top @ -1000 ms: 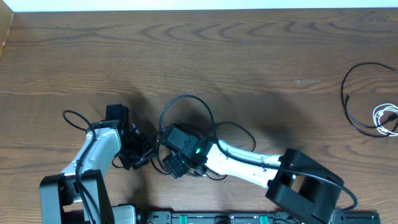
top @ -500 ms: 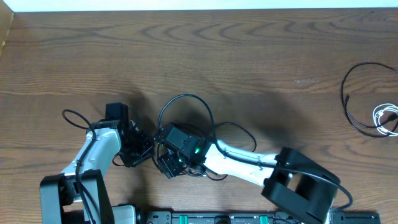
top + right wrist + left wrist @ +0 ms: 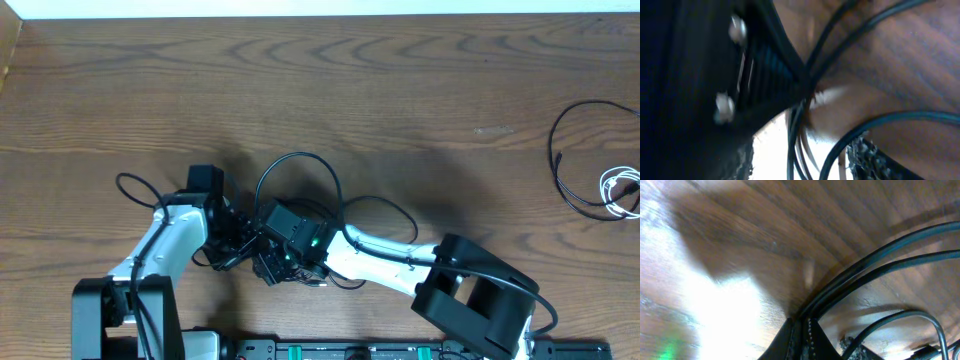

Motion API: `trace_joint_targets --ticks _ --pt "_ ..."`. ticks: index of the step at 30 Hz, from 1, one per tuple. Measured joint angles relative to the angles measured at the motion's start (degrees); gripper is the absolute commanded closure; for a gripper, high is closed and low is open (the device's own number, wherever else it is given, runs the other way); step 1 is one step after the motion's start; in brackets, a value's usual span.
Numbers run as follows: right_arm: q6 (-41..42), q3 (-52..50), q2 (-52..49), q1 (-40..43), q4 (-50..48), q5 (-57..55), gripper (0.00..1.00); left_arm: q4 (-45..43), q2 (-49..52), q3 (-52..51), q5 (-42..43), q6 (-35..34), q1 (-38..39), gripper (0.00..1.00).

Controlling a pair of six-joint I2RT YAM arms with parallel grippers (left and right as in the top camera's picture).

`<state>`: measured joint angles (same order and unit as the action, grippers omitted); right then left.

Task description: Untangle cables

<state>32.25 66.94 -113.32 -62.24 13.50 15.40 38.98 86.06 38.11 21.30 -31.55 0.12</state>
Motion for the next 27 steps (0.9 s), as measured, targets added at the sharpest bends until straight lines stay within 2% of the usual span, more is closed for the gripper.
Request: trace_joint_targets --ticks 8,27 --pt "0.4 0.2 -0.3 -0.1 0.0 -1.3 0.53 0.1 0.0 0.0 0.0 -3.3 0.9 0.92" --pt "-2.4 0.5 -0.2 -2.5 1.0 -14.7 0.52 -2.1 0.5 -1.1 5.4 -10.2 -0.3 0.92"
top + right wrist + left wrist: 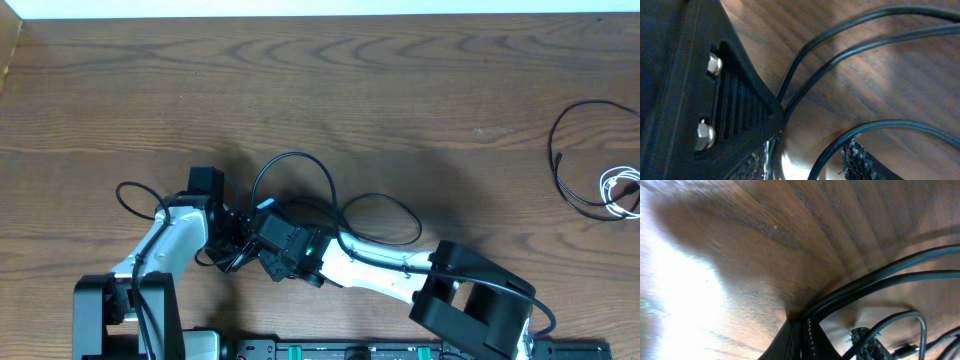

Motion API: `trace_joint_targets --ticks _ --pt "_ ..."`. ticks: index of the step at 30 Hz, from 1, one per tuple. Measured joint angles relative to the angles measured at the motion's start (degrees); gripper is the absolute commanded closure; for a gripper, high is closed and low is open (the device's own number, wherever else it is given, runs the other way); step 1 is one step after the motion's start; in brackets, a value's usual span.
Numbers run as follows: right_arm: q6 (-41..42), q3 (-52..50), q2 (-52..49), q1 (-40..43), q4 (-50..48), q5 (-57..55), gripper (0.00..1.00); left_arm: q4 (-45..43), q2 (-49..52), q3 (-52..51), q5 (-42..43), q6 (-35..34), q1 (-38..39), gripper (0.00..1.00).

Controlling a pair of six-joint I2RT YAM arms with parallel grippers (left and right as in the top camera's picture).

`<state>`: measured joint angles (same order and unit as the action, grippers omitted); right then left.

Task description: Untangle cables

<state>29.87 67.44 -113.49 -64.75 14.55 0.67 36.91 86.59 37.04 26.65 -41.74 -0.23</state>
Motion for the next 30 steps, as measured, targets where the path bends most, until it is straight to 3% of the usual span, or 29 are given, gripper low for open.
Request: trace_joint_targets --ticks 16,23,30 --pt "-5.3 0.0 0.0 0.2 -0.4 -1.6 0.46 -1.6 0.3 -0.8 3.5 -7.5 -1.7 0.92" --pt "-7.2 0.0 -0.1 0.3 -1.1 -1.9 0.35 -1.3 0.4 -1.1 6.1 -9.7 -5.4 0.92" --pt "-7.6 0.1 -0.1 1.0 -2.5 4.9 0.34 -1.7 0.5 -1.1 9.9 -10.7 -8.0 0.92"
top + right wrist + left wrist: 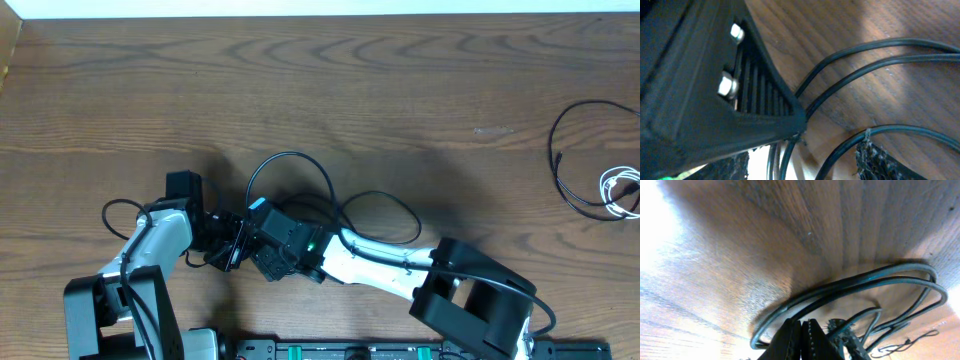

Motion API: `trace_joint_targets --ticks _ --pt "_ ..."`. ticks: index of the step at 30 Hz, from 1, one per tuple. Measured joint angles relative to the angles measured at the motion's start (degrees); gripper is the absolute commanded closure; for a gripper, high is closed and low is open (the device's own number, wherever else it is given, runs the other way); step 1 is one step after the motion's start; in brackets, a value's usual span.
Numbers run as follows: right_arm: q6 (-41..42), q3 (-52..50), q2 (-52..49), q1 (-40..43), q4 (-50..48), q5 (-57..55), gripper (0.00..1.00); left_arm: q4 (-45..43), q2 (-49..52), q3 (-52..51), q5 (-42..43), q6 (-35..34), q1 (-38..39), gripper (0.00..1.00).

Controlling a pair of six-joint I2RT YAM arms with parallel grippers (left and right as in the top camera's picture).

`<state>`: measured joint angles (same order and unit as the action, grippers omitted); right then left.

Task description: Untangle cables

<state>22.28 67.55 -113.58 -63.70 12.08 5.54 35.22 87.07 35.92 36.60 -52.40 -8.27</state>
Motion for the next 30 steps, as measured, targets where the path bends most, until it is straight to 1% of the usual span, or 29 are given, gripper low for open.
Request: trace_joint_targets --ticks 1,3,7,10,14,15,16,19,22,30 --pt "-0.1 0.0 0.0 0.1 0.0 0.5 0.34 -0.2 0.0 0.0 0.2 -0.1 -0.1 0.92" --pt "-0.6 0.0 0.0 0.4 0.2 1.8 0.39 -0.8 0.0 0.0 0.9 -0.2 -0.3 0.92" --pt "-2.5 -0.2 -0.2 0.4 1.4 3.7 0.4 -2.1 -0.2 0.3 3.6 -0.5 -0.9 0.92" --pt "-3.5 -0.2 -0.1 0.3 2.0 3.5 0.4 -1.8 -0.2 0.3 3.7 -0.5 -0.9 0.92" --pt "-4.1 -0.1 -0.2 0.1 2.2 1.4 0.52 -2.2 -0.2 0.3 3.6 -0.5 -0.9 0.92" --pt "-4.2 -0.1 -0.2 -0.1 2.3 0.7 0.57 -2.3 -0.2 0.3 3.6 -0.5 -0.9 0.92" --pt "-4.5 -0.1 -0.2 -0.2 2.4 -0.1 0.6 -2.4 -0.2 0.3 3.5 -0.4 -0.8 0.92" --pt "-5.1 0.0 -0.4 -0.5 2.6 -1.7 0.6 -2.7 -0.2 0.3 3.1 -0.3 -0.8 0.92" --pt "-5.4 0.1 -0.4 -0.7 2.6 -2.5 0.55 -2.8 -0.2 0.1 3.1 -0.3 -1.6 0.92" --pt "-8.3 0.1 -0.4 -3.5 2.8 -0.9 0.51 -4.4 -0.2 0.7 6.2 0.8 -9.1 0.92"
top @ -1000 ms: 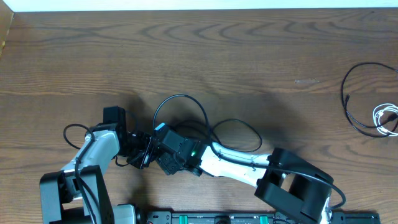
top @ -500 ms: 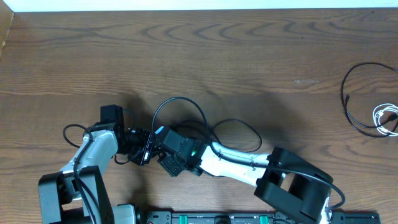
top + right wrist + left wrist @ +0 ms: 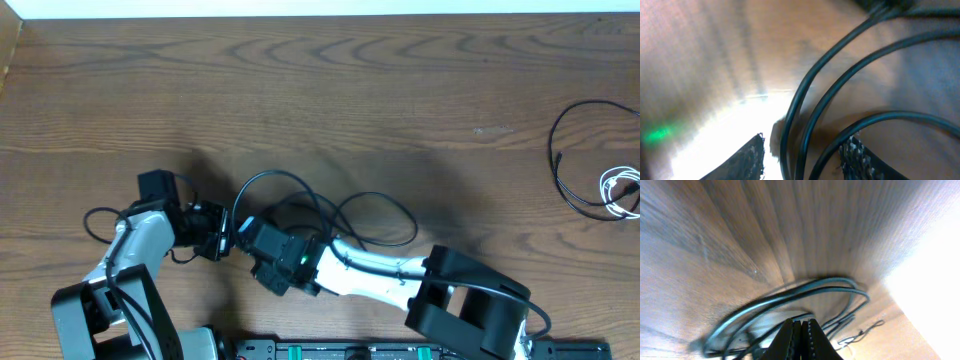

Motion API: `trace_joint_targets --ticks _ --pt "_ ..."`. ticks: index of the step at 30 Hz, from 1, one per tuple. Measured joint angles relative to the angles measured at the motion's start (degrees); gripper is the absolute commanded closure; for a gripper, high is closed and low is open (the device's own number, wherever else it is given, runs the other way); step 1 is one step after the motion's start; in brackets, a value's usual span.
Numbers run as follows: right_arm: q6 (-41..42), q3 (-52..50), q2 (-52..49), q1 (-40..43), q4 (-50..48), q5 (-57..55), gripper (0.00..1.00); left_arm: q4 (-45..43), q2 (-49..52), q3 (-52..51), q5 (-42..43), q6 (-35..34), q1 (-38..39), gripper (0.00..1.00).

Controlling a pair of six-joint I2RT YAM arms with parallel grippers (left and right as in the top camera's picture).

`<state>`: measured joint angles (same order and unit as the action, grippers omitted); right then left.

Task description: Untangle cables

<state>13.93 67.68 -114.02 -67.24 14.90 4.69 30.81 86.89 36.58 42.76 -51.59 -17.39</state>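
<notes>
A tangled black cable (image 3: 277, 173) lies in loops on the wooden table, left of centre near the front. My left gripper (image 3: 218, 243) sits at the tangle's left end; in the left wrist view its fingers (image 3: 801, 322) are pressed shut, with the cable's loops (image 3: 790, 292) curving just beyond the tips and the gripped spot hidden. My right gripper (image 3: 245, 232) is right beside it, open (image 3: 806, 140), with three strands of the black cable (image 3: 840, 85) running between its fingers.
At the table's right edge lie a separate thin black cable (image 3: 553, 150) in a loop and a coiled white cable (image 3: 620, 188). The table's far edge (image 3: 320, 14) runs along the top of the overhead view.
My left gripper has moved further left, still shut, and the tangle's loops have shifted left with it. My right gripper also shifted left and stays open round the strands.
Both grippers were bunched together at the tangle, the left one shut with strands leaving its tips, the right one open over them. At each later moment the left gripper stood further left, the right one followed, and the loops have drifted left and flattened.
</notes>
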Motion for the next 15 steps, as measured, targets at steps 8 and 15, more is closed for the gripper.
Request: trace_joint_targets --ticks 8,15 --pt "-1.1 0.0 0.1 -0.5 0.1 1.6 0.48 0.0 0.0 0.3 1.9 1.2 -5.3 0.92" --pt "-3.0 0.0 0.1 -0.9 0.1 1.7 0.46 -0.4 -0.2 1.3 2.3 1.5 -8.3 0.92"
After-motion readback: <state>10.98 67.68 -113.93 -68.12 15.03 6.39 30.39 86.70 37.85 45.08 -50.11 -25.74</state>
